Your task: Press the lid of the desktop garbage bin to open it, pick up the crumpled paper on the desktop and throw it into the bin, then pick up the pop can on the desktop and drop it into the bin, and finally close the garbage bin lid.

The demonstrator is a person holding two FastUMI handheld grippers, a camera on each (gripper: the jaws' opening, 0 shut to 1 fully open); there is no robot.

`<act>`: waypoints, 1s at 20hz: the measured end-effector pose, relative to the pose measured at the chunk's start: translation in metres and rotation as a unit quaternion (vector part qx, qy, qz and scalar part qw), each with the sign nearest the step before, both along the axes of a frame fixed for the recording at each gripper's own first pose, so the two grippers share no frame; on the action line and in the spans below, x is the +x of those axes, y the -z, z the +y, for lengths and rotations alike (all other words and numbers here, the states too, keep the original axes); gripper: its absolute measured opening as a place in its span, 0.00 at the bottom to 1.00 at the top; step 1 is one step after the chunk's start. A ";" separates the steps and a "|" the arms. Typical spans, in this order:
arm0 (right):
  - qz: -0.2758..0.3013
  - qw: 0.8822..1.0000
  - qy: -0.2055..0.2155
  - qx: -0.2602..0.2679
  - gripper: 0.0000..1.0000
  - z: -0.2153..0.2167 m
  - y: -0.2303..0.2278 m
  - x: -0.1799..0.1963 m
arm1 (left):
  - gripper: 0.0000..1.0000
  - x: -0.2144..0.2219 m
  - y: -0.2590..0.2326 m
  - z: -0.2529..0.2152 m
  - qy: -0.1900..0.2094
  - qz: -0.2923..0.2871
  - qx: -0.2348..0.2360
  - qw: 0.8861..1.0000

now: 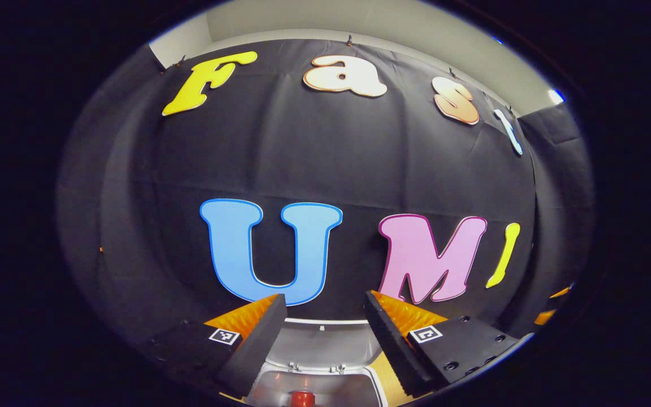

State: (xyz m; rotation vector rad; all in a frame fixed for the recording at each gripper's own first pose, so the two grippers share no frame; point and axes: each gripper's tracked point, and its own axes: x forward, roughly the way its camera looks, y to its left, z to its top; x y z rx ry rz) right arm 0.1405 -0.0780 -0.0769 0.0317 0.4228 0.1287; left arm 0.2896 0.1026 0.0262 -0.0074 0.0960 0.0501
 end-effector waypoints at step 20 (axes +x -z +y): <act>-0.022 1.000 0.019 -0.001 0.97 -0.019 -0.011 -0.041 | 0.98 -0.016 0.062 -0.008 0.027 0.111 0.031 0.993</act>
